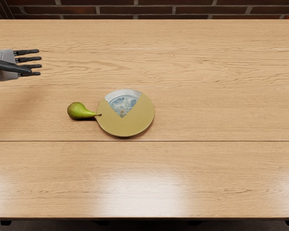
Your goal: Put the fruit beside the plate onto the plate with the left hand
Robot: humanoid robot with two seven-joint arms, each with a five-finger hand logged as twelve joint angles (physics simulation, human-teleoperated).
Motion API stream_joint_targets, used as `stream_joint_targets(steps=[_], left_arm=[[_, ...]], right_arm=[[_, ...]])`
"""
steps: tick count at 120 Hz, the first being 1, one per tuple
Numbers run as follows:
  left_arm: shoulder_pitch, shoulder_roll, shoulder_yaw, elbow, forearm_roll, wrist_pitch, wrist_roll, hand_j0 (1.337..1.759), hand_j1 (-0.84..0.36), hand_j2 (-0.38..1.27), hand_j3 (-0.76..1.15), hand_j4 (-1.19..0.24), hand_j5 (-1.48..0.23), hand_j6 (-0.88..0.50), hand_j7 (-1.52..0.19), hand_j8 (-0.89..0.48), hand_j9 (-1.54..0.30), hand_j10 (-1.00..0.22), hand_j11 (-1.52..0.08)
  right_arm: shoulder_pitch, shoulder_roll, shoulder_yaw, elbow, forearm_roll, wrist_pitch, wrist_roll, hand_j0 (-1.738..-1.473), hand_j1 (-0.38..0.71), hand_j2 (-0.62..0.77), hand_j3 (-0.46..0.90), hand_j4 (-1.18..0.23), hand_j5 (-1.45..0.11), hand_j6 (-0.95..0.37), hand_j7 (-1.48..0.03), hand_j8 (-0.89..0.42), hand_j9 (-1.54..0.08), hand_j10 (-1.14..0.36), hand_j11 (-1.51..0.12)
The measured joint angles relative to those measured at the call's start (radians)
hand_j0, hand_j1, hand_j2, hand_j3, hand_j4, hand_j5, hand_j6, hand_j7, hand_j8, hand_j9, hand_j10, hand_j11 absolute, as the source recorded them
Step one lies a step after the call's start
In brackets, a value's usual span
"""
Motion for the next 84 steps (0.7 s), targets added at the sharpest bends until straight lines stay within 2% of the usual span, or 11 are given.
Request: stream_joint_targets(steps=[13,25,35,52,70,77,84], left_arm=[[-0.017,0.003,0.001,-0.005,0.033,0.000,0.001,1.658,0.35,0.00,0.00,0.00,0.00,0.00,0.00,0.00,0.00,0.00,0.00],[-0.073,0.008,0.001,-0.005,0.120,0.000,0.002,1.658,0.35,0.00,0.00,0.00,0.00,0.00,0.00,0.00,0.00,0.00,0.00],[-0.116,-0.006,0.001,-0.005,0.264,0.000,0.001,1.658,0.35,0.00,0.00,0.00,0.00,0.00,0.00,0.00,0.00,0.00,0.00],[-0.131,-0.123,0.001,-0.006,0.553,0.007,-0.012,1.658,0.34,0.00,0.00,0.00,0.00,0.00,0.00,0.00,0.00,0.00,0.00],[-0.160,-0.167,0.081,-0.031,0.715,0.149,-0.118,1.658,0.33,0.00,0.00,-0.02,-0.02,-0.02,-0.02,-0.02,-0.02,-0.02,-0.02],[-0.187,-0.162,0.144,-0.098,0.745,0.250,-0.165,1.658,0.32,0.00,0.00,-0.02,-0.03,-0.02,-0.03,-0.02,-0.03,-0.02,-0.03],[-0.200,-0.143,0.202,-0.193,0.765,0.354,-0.193,1.658,0.31,0.01,0.00,-0.03,-0.04,-0.03,-0.04,-0.03,-0.04,-0.03,-0.04]], right_arm=[[0.000,0.000,0.000,0.000,0.000,-0.001,0.000,-1.658,-0.33,0.00,0.00,-0.02,-0.02,-0.02,-0.02,-0.02,-0.02,-0.02,-0.02],[0.000,0.000,0.000,-0.006,0.000,-0.003,0.000,-1.658,-0.33,0.00,0.00,-0.02,-0.02,-0.02,-0.02,-0.02,-0.02,-0.02,-0.02],[0.000,0.000,-0.001,-0.010,0.000,-0.004,0.000,-1.658,-0.33,0.00,0.00,-0.02,-0.02,-0.02,-0.02,-0.02,-0.02,-0.02,-0.02],[0.000,0.000,-0.001,-0.013,0.000,-0.005,0.000,-1.658,-0.33,0.00,0.00,-0.02,-0.02,-0.02,-0.02,-0.02,-0.02,-0.02,-0.02],[0.000,0.000,-0.001,-0.014,0.000,-0.005,0.000,-1.658,-0.33,0.00,0.00,-0.02,-0.02,-0.02,-0.02,-0.02,-0.02,-0.02,-0.02],[0.000,0.000,-0.001,-0.014,0.000,-0.005,0.000,-1.658,-0.33,0.00,0.00,-0.02,-0.02,-0.02,-0.02,-0.02,-0.02,-0.02,-0.02],[0.000,0.000,-0.001,-0.014,0.000,-0.005,0.000,-1.658,-0.33,0.00,0.00,-0.02,-0.02,-0.02,-0.02,-0.02,-0.02,-0.02,-0.02]])
